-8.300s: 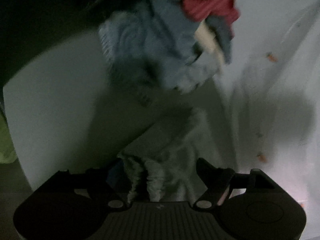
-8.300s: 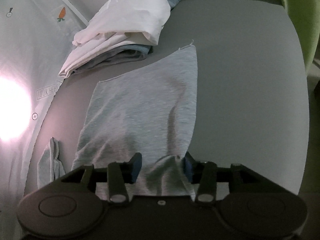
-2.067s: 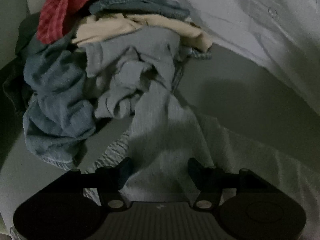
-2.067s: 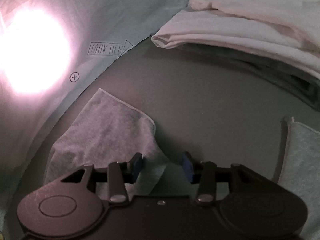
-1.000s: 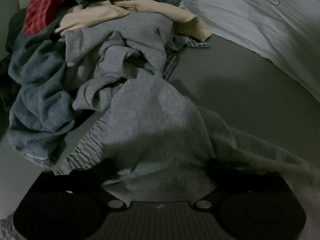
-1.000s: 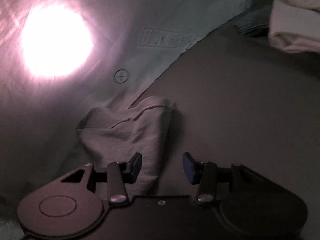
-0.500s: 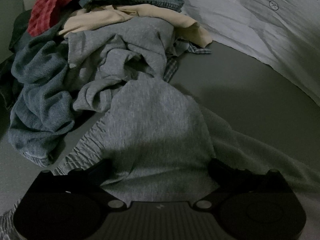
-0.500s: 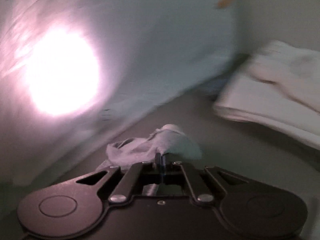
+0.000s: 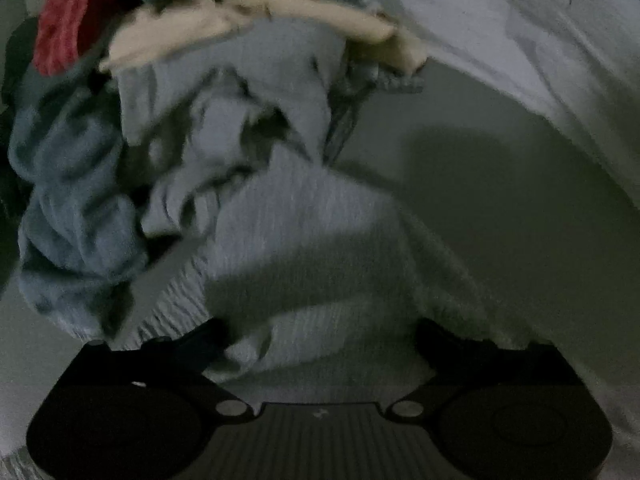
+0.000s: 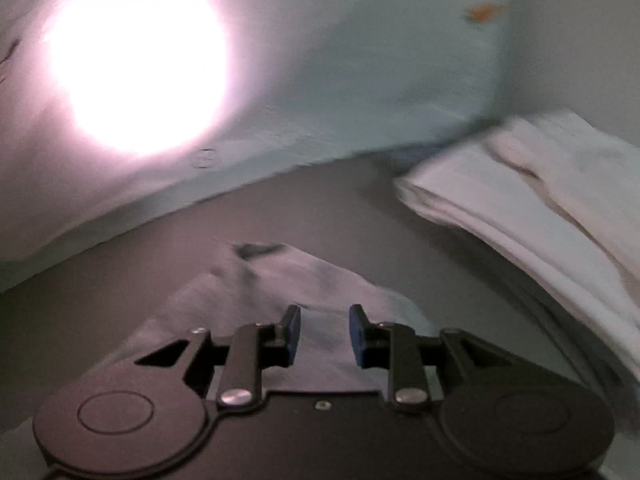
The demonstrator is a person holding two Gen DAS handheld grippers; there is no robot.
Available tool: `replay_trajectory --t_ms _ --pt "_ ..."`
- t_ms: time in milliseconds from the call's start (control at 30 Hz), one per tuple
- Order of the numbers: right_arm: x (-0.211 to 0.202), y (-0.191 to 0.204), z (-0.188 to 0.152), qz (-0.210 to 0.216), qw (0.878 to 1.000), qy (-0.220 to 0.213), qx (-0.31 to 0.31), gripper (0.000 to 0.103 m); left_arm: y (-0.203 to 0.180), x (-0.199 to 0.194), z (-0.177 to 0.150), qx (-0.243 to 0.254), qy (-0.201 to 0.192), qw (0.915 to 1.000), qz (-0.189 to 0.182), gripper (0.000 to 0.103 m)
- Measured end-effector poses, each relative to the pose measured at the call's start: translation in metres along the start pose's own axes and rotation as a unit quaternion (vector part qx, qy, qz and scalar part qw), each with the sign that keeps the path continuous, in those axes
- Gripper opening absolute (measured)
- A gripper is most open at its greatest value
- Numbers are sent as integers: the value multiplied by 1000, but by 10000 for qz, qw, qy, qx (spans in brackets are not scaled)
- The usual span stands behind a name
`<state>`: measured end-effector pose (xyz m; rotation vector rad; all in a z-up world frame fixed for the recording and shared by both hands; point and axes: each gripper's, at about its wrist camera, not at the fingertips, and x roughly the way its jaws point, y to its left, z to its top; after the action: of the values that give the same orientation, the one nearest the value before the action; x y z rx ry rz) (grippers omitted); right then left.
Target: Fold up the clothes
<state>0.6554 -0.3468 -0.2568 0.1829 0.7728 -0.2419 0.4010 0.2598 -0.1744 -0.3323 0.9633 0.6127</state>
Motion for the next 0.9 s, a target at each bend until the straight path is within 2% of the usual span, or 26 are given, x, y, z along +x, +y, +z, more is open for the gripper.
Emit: replay_trajectory --t_ms 100,200,267,433,467,500,533,567,600,767,900 --pt "22 11 11 182 9997 123 -120 31 5 -13 16 -159 -214 9993 -250 93" --pt "41 17 16 254 9992 262 -143 37 9 -15 33 -407 -270 9975 -520 83" --pt "55 21 19 279 9988 365 -153 43 8 -10 41 -523 -176 9961 -682 74" --pt "79 29 16 344 9981 511 -65 49 -28 21 61 -83 311 9967 -752 73" --pt "83 31 15 324 9982 502 -112 49 -36 28 63 6 441 9963 -744 67" --pt "86 33 14 297 9982 492 -194 44 -43 35 64 64 564 9961 -675 62" --pt "88 35 13 259 9981 479 -286 23 -49 41 64 79 626 9965 -542 38" --pt "89 37 13 285 9978 481 -358 8 -53 45 63 56 590 9978 -300 10" --pt "88 37 13 369 9975 474 -376 1 -55 47 63 28 489 9987 -101 2" --pt "43 27 17 327 9966 -263 -705 1 -38 37 67 -589 144 9981 -99 0" --pt "-10 -15 19 337 9959 -824 -175 1 -2 20 72 -1241 71 9917 -334 0"
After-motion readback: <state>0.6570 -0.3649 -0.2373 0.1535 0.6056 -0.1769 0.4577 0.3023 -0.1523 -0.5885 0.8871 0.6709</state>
